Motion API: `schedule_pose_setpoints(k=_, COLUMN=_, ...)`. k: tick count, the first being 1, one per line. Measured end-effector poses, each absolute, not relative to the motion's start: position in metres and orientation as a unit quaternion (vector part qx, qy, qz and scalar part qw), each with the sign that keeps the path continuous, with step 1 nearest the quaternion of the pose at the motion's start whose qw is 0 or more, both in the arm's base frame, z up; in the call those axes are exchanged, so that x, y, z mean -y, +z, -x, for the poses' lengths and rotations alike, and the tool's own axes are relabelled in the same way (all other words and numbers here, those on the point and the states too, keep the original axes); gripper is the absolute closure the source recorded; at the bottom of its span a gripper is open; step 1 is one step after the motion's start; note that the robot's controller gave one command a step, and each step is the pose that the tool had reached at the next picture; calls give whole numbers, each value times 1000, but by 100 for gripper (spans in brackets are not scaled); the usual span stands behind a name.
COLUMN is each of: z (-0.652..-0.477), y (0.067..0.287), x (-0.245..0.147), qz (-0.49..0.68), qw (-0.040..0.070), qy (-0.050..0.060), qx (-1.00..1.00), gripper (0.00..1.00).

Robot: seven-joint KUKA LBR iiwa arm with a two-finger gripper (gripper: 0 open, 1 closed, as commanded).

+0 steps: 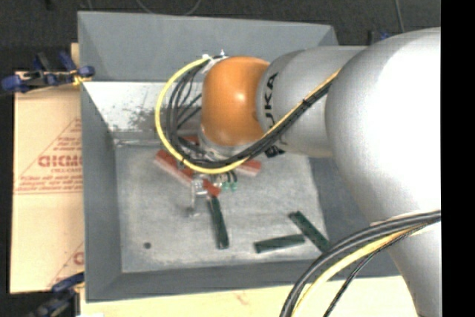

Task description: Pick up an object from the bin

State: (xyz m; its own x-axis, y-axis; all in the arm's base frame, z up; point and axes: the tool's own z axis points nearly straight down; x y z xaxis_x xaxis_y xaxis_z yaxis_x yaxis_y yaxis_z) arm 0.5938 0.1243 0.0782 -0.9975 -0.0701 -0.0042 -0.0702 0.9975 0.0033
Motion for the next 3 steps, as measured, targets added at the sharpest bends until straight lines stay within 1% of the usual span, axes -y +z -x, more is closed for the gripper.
schedule_pose_setpoints(k=1, z=-630, y=140, x=-132, qz=150, qw=5, qy=0, qx=-989, gripper=0)
schedule_pose_setpoints(k=2, z=-601, y=71, x=-90, qz=95, qw=-1, qy=0, qx=-996, gripper=0)
schedule_pose_setpoints(k=3, z=-603, y=75, x=-92, qz=95, qw=3, qy=1, qx=-996, gripper=100)
